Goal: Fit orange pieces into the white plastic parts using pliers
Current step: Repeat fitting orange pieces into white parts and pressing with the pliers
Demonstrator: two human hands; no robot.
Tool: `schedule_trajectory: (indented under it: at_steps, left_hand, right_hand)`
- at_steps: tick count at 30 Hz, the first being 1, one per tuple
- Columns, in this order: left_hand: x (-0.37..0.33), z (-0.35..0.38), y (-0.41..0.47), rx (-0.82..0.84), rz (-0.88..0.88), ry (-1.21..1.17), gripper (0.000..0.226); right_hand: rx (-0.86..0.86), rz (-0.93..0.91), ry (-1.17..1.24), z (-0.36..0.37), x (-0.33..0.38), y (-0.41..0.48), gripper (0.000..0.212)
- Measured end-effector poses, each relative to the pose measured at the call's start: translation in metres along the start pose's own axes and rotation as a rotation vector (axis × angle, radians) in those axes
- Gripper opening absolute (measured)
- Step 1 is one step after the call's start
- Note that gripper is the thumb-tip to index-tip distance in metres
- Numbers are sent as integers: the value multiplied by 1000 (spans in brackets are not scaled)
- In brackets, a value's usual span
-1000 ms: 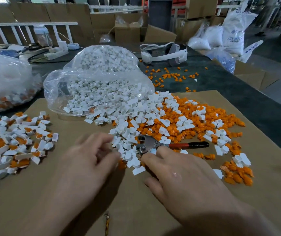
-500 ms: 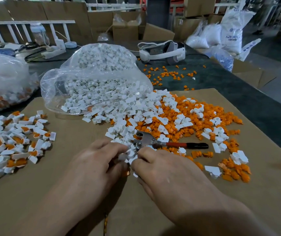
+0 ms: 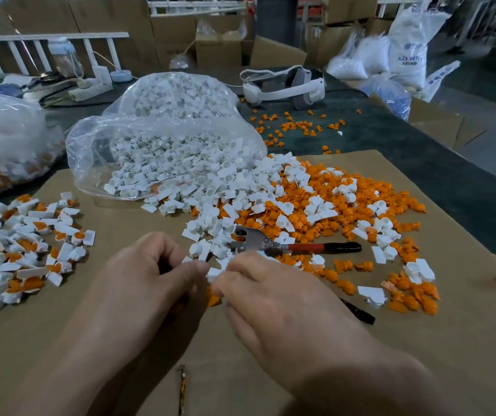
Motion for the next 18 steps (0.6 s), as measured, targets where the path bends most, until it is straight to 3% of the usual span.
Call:
schedule_trajectory:
  at_steps: [4,7,12,18]
  left_hand:
    - [3,5,-4,61,-68,-134,22]
    - [6,15,-7,172,-129,-188,28]
    - [9,33,-13,395,-302,-504,38]
    - [6,42,-14,528,-363,-679,27]
  right_hand:
    - [-35,-22,70,4,5,1,33]
    - [-15,-11,6,10,3,2,29]
    - [-10,9,-140,9,0,1,18]
    - [-64,15,-202,8,-5,1,6]
Point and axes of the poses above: each hand's wrist, its own y-axis towards the middle knuckle, its own z-axis out of the palm, x = y × z, the point moved 9 cm from there along y, towards the middle knuckle, and after that the axes turned 7 degrees about -z, right-handed, at the moved point
